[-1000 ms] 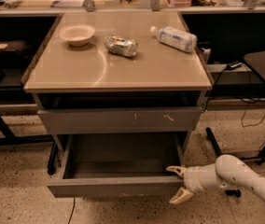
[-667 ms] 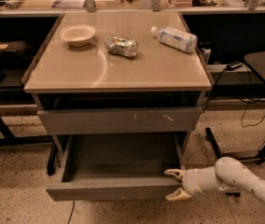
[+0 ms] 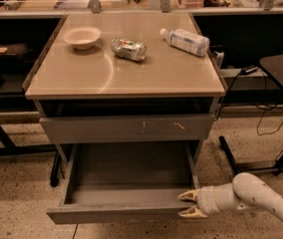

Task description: Open middle drawer

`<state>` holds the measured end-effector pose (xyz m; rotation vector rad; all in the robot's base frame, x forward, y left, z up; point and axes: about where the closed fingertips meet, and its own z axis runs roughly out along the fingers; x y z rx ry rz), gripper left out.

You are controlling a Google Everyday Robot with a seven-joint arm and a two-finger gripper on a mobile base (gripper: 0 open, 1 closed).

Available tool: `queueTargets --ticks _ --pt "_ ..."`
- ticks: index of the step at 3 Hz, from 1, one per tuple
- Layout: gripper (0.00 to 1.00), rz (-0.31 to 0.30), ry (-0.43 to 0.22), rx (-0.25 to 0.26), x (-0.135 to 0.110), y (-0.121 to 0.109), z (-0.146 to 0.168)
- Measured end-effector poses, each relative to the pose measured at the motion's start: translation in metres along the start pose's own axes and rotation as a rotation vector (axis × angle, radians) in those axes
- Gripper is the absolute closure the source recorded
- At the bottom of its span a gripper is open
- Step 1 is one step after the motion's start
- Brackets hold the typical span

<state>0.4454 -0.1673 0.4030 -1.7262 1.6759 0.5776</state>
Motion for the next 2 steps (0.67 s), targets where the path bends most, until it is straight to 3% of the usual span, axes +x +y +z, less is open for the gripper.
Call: queueTargets --ticks 1,2 --pt "0.9 0.0 0.0 0.0 0.0 0.0 0.0" --pt "0.67 0.0 0.0 0.0 -0.0003 0.0 -0.0002"
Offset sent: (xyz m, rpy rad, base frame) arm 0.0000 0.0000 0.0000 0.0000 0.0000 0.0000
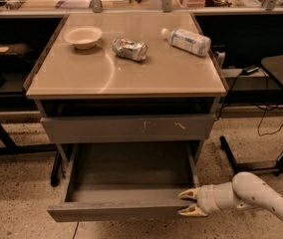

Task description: Open middle drawer

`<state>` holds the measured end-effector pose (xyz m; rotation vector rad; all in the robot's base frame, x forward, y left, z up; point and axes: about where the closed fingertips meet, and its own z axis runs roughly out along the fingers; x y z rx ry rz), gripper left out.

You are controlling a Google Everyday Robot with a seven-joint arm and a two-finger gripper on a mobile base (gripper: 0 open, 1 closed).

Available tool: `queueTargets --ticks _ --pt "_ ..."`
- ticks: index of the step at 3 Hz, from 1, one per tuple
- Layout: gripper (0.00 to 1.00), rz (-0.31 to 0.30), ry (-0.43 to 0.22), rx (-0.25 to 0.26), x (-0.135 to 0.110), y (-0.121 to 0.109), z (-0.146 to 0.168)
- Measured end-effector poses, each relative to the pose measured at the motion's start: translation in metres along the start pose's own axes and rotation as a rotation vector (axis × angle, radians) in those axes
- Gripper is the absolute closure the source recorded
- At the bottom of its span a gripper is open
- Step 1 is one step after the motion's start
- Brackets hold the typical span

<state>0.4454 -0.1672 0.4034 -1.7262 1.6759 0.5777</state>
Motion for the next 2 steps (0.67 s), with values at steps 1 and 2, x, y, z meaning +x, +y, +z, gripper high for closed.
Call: queueTargets --ticks 1,2 --pt "0.45 0.0 0.0 0.0 -0.0012 -0.0002 -0.0009" --pt "0.46 0.005 -0.01 -0.009 0.0006 0.0065 -0.0024"
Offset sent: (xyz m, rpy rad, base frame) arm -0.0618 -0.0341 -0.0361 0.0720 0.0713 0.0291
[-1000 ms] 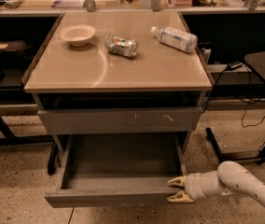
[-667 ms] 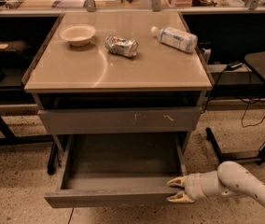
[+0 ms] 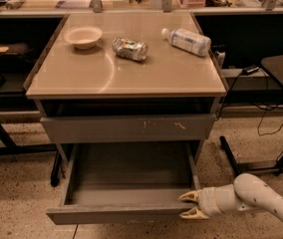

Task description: Open middle drawer

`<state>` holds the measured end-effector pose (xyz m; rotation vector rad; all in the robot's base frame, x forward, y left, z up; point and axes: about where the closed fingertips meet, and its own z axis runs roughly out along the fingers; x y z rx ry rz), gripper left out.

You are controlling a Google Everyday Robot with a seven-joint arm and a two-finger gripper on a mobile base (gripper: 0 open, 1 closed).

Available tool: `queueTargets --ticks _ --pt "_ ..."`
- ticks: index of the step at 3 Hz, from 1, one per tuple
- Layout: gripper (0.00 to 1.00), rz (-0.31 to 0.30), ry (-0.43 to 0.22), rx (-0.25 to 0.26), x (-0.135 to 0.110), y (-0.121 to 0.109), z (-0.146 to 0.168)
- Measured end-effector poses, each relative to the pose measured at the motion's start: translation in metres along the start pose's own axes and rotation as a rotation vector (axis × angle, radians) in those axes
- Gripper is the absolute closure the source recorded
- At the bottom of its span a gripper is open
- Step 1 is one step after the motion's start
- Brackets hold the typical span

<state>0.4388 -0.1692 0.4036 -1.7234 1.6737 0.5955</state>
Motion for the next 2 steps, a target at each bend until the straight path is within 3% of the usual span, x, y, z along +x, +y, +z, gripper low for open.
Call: queueTargets --ticks 2 --pt "0.92 0.012 -0.013 -0.019 -0.0032 0.0122 -0.0019"
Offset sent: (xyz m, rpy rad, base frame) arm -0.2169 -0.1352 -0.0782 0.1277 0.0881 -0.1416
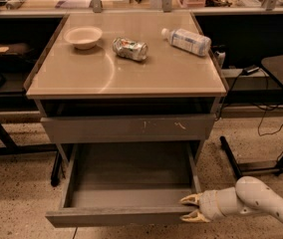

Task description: Open middle drawer

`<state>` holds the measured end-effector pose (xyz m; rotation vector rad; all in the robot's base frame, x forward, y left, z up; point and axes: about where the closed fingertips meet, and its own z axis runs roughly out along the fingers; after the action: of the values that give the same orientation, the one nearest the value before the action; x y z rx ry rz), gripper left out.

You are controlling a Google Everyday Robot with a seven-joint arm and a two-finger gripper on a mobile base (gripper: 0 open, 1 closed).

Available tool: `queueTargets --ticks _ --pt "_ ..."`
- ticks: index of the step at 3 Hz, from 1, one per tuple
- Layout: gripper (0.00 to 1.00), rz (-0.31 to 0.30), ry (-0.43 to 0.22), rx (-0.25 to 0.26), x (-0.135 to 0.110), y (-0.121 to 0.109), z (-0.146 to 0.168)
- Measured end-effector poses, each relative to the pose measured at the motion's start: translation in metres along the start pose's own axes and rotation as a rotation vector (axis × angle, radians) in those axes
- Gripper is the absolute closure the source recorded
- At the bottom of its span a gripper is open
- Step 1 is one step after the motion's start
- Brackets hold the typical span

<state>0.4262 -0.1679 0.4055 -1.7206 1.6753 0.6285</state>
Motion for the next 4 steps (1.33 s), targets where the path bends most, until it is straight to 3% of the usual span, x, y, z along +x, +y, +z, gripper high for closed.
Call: queueTargets --ticks 1,2,4 --pt "1.0 0.006 -0.002 0.001 0.0016 0.0045 -0.0009" --pt "0.82 0.006 -0.002 0.001 -0.0008 0.0051 0.0" --pt "0.34 0.006 -0.002 0.001 -0.0009 0.0052 0.0001"
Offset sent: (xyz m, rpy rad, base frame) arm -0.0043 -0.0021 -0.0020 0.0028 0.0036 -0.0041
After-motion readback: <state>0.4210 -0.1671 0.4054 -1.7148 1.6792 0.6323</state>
